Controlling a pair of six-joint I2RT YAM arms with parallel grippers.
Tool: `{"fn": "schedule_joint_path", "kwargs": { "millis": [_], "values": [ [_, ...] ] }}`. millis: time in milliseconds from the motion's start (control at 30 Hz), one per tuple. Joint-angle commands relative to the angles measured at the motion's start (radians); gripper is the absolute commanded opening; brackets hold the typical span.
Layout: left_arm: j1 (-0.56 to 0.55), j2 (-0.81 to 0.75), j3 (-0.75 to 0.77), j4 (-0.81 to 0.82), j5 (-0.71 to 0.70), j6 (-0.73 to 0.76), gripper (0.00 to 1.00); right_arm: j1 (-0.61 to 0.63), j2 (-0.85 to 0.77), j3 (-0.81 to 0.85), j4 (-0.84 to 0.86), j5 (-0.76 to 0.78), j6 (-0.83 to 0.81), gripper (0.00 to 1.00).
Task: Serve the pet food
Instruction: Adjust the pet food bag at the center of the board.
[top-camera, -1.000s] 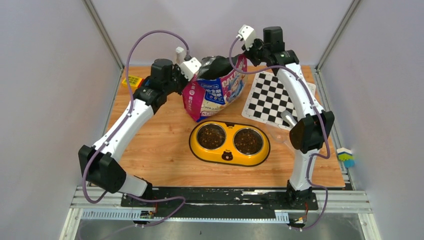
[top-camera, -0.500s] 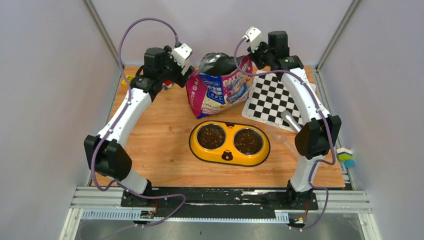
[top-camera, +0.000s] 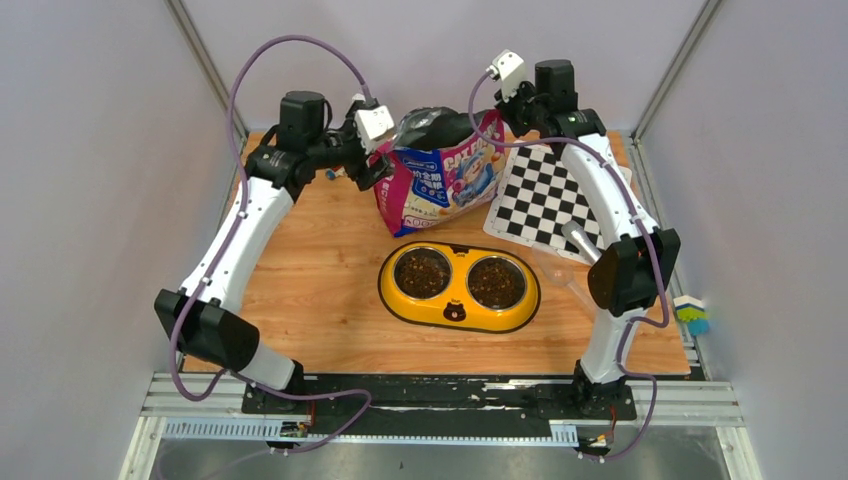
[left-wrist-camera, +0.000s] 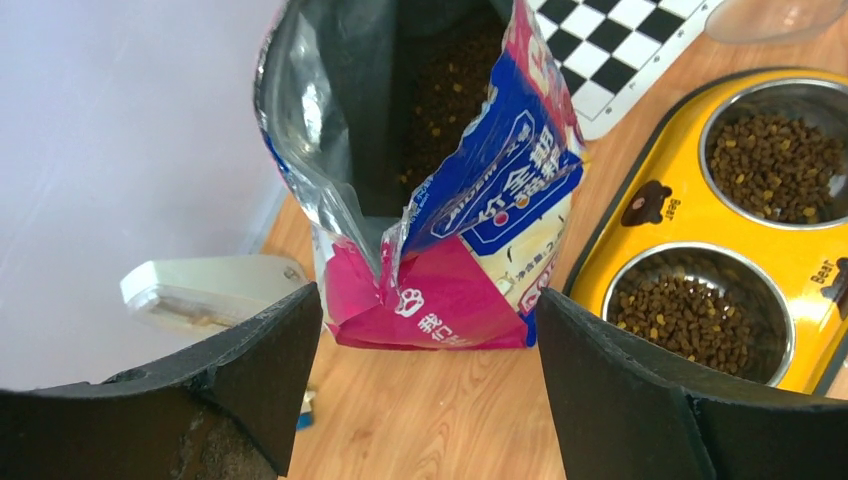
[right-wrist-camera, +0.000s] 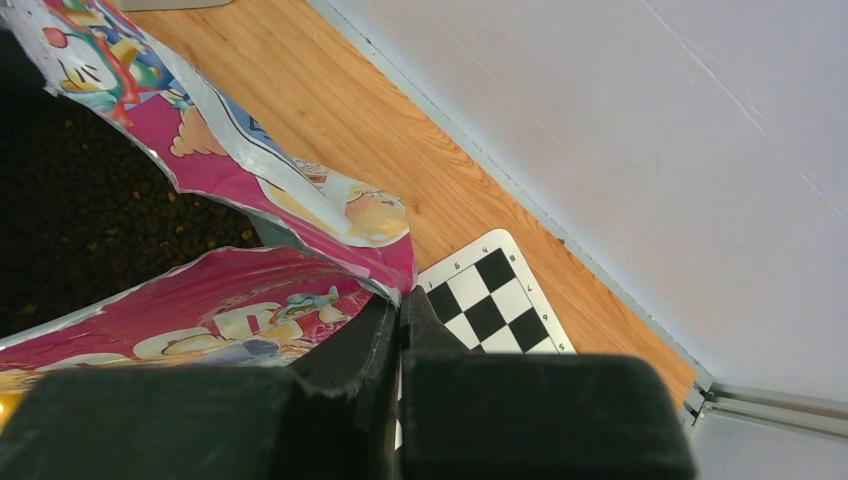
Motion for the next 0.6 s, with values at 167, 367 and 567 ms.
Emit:
{"fn": "schedule_joint_path", "kwargs": {
  "millis": [167,367,567],
  "values": [
    [-0.033,0.082,-0.025,0.075,-0.111,0.034,0.80,-0.006,-0.041,0.073,0.157,-0.011,0.041,0.00],
    [-0.042,0.119,-0.005,0.101,-0.098,0.008,0.64,-0.005,-0.048,0.061,0.157,-0.017,0.038,0.00],
    [-0.068,0.144,0.026,0.092,-0.108,0.010,0.29,-0.005,-0.054,0.055,0.157,-0.020,0.031,0.00]
  ]
}}
